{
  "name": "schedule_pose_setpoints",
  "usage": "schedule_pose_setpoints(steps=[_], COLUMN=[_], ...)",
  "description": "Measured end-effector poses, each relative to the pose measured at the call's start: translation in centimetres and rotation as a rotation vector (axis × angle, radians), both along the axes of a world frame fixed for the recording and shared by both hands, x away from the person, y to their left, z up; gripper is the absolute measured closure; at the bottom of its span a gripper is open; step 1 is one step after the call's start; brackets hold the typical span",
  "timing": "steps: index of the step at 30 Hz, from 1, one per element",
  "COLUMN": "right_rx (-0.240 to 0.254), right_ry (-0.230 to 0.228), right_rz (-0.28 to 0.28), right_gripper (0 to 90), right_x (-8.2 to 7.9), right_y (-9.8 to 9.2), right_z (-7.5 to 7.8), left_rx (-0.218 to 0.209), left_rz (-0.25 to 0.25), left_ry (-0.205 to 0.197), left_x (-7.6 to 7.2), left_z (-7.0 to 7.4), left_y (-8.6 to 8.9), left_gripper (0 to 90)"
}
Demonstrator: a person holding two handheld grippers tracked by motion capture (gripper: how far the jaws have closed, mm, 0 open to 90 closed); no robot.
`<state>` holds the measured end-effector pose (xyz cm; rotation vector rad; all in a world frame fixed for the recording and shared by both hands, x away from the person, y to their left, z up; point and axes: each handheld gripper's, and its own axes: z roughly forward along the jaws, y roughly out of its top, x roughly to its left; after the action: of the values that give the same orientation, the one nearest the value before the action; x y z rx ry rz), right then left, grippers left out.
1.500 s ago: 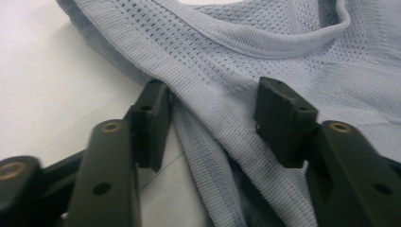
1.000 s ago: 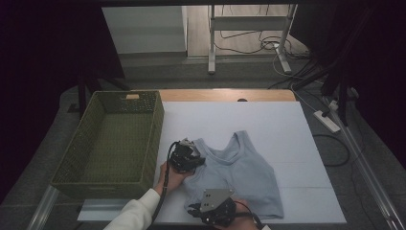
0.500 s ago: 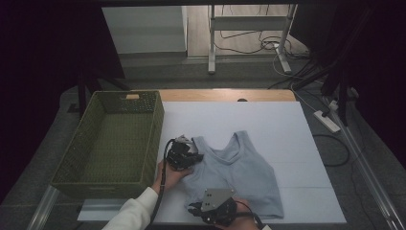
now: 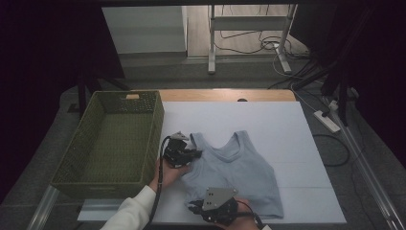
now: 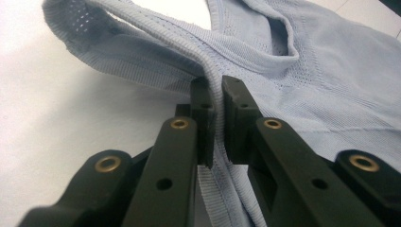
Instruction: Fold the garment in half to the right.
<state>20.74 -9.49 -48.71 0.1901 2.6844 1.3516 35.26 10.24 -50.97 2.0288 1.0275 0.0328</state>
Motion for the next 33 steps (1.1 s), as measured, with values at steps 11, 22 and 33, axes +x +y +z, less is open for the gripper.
schedule_pose_setpoints(steps=[11,22,33], right_rx=[0.007,0.016,0.033], right_ry=[-0.004,-0.013,-0.029], right_rz=[-0.009,-0.013,-0.014], right_gripper=[81.5,81.5,81.5], right_x=[0.0,-0.2,-0.2], right_y=[0.0,0.2,0.5], right_z=[0.0,0.2,0.4], left_rx=[-0.022,-0.046,-0.065], left_rz=[0.001,0.018,0.036], left_ry=[-0.008,-0.007,-0.019], left_x=[-0.1,-0.1,-0.1], left_z=[0.7,1.1,1.8], left_y=[0.1,0.6,1.2], left_gripper=[83.8,83.9,83.9])
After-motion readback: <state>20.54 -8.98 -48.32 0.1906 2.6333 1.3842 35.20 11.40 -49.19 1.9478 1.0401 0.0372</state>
